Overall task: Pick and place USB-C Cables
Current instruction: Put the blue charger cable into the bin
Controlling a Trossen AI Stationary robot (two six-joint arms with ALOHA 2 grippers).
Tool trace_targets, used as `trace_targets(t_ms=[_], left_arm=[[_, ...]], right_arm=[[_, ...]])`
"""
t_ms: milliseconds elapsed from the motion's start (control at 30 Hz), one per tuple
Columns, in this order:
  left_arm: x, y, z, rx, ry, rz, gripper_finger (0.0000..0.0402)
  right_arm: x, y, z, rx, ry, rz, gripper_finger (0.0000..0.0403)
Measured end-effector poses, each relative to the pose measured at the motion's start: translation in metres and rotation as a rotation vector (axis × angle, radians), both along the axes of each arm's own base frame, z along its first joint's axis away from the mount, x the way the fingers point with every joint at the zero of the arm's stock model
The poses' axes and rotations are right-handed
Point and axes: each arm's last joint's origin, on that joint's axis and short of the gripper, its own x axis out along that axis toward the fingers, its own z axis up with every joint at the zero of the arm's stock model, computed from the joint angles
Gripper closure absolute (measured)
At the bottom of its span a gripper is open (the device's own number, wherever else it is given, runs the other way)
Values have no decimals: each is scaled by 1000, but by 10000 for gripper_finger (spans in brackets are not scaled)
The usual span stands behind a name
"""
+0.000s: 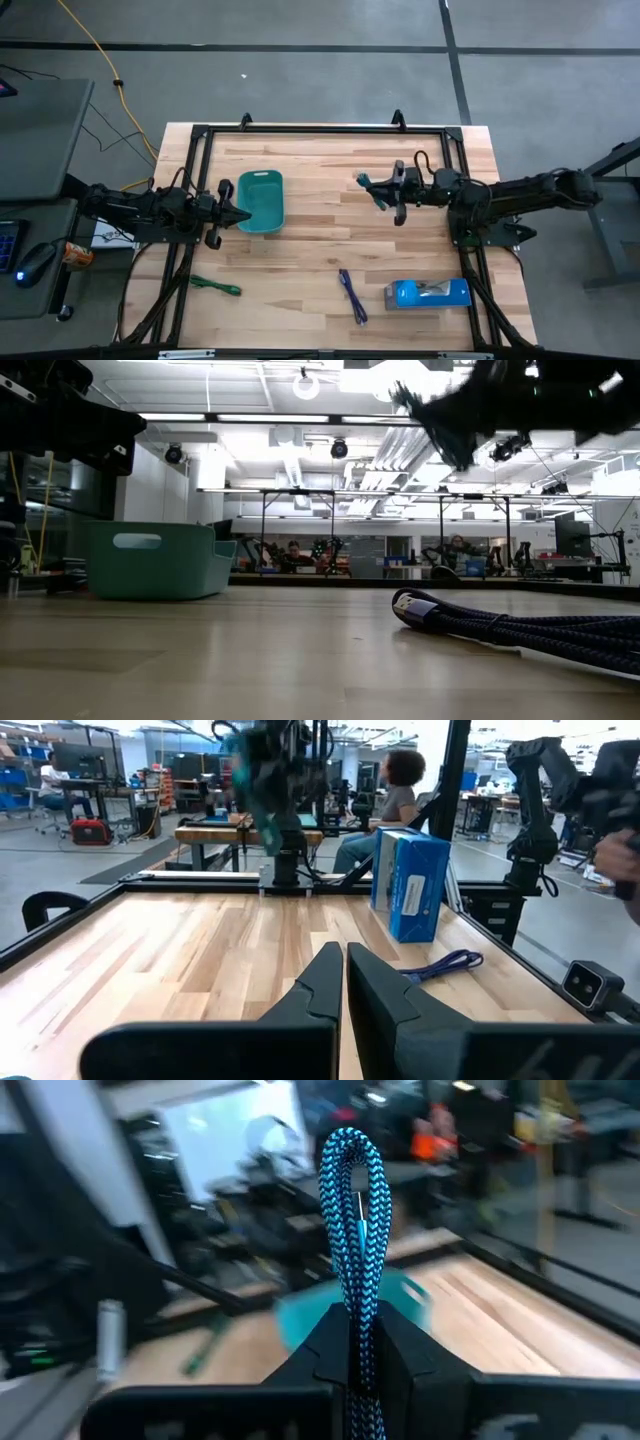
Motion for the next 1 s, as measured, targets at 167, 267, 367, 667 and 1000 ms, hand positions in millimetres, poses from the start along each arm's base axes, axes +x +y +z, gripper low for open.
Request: trace_targets(t_ms=[167,267,367,667,1000], left_arm=[[0,0,0,0,0,0,401],[0,0,0,0,0,0,401],[0,0,0,0,0,0,401],[0,0,0,0,0,0,401],[0,0,1,1,-5,0,401]], right_arm=[[11,5,29,-58,7,88,398],[16,10,39,-94,45,110,396],[17,15,42,-129,79,138,389],[17,27,39,-219,107,171,398],[17,27,38,-215,117,170,398]])
